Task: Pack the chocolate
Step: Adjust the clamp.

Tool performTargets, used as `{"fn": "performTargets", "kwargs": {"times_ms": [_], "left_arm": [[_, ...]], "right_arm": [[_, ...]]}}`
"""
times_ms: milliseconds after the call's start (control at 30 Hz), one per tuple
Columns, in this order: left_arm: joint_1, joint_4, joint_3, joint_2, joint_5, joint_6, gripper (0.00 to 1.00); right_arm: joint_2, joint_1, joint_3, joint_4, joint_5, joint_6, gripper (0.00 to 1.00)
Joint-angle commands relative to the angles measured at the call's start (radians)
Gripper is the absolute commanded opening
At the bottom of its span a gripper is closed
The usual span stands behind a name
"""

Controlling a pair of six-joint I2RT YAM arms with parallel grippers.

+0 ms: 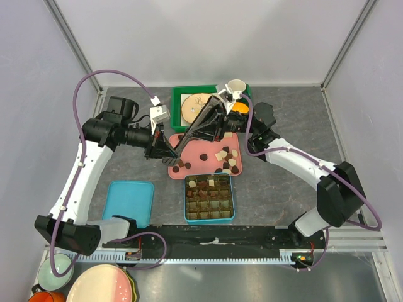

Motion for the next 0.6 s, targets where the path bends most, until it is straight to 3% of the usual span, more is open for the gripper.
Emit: {"fn": "performTargets", "kwargs": {"times_ms": [0, 133, 200, 300, 333, 367, 400, 500, 533, 567], "left_arm": [[-0.004, -0.005, 0.027, -0.010, 0.064, 0.016, 0.02], [-0.004, 0.006, 0.025, -0.010, 0.046, 0.013, 0.02], [-0.004, 0.018, 0.031, -0.014, 0.003, 0.001, 0.06], [-0.004, 0.055, 0.037, -0.019, -0.100, -0.041, 0.37], [-0.003, 0.073, 0.042, -0.025, -0.132, -0.065, 0.61], [-0.003, 0.084, 0.042, -0.030, -0.201, -0.070, 0.76], [-0.003, 0.099, 0.042, -0.034, -0.239, -0.096, 0.85], [-0.001, 0.167, 0.033, -0.063, -0.377, -0.137, 0.90], [0.002, 0.185, 0.028, -0.071, -0.410, -0.148, 0.98], [0.003, 0.225, 0.027, -0.091, -0.475, -0.160, 0.98]], "right_arm": [[-0.041, -0.004, -0.012, -0.017, -0.010, -0.061, 0.19], [-0.067, -0.003, -0.033, -0.015, 0.000, -0.072, 0.01], [-0.079, -0.004, -0.044, -0.023, 0.017, -0.083, 0.00], [-0.111, -0.003, -0.055, -0.098, 0.062, -0.161, 0.00], [-0.123, 0.000, -0.053, -0.132, 0.103, -0.201, 0.00], [-0.148, 0.005, -0.050, -0.217, 0.126, -0.243, 0.00], [-0.162, 0.020, -0.049, -0.265, 0.157, -0.344, 0.00], [-0.199, 0.054, -0.030, -0.457, 0.276, -0.490, 0.00], [-0.206, 0.062, -0.026, -0.490, 0.327, -0.555, 0.00], [-0.217, 0.069, -0.027, -0.536, 0.344, -0.581, 0.00]]}}
